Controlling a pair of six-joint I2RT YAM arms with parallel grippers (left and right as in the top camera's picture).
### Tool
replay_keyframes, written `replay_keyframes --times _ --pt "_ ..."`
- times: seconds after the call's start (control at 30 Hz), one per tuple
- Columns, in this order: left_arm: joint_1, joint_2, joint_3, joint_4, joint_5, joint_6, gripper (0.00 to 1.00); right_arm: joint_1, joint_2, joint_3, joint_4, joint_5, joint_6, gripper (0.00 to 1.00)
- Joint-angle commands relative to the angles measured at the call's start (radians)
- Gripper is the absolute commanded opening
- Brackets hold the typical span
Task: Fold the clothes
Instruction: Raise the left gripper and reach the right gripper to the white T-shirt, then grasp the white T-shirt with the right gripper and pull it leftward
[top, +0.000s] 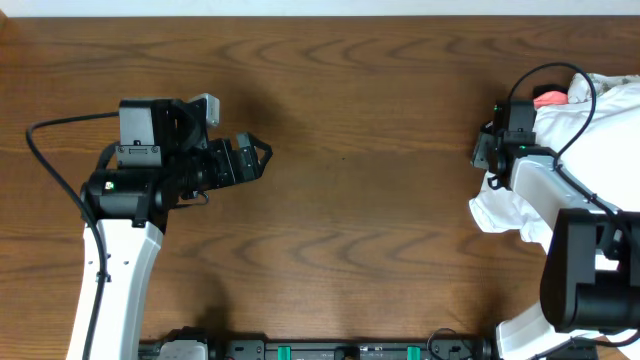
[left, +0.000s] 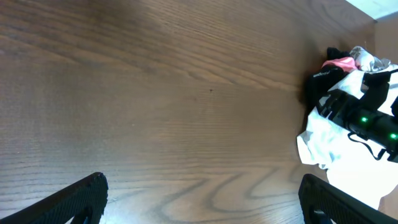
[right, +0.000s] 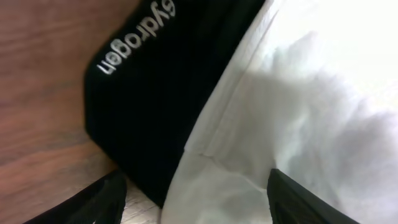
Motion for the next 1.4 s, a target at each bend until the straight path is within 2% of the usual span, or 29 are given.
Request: replay_keyframes --times 0.0,0.23,0.67,1.1,1.13,1.37 --pt "-0.002 0.000 0.013 -0.002 -0.010 0.014 0.98 -0.005 0.019 0.004 0.002 0.042 0.029 0.64" --pt "-0.002 0.000 0.013 -0.002 -0.016 0.014 0.98 -0.005 0.019 0.004 -0.001 0.049 0.050 0.42" --pt "-0.002 0.000 0.013 -0.002 -0.016 0.014 0.98 -0.012 0.019 0.000 -0.010 0.066 0.051 0.44" --pt "-0.002 0.000 0.013 -0.002 -0.017 0.014 0.98 -0.017 0.077 -0.006 -0.015 0.063 0.053 0.40" --pt "-0.002 0.000 0.013 -0.002 -0.017 0.014 0.98 -0.017 0.084 -0.006 -0.015 0.063 0.059 0.38" --pt "-0.002 0.000 0.013 -0.002 -0.017 0.014 0.98 -0.016 0.053 -0.003 -0.001 0.063 0.057 0.02"
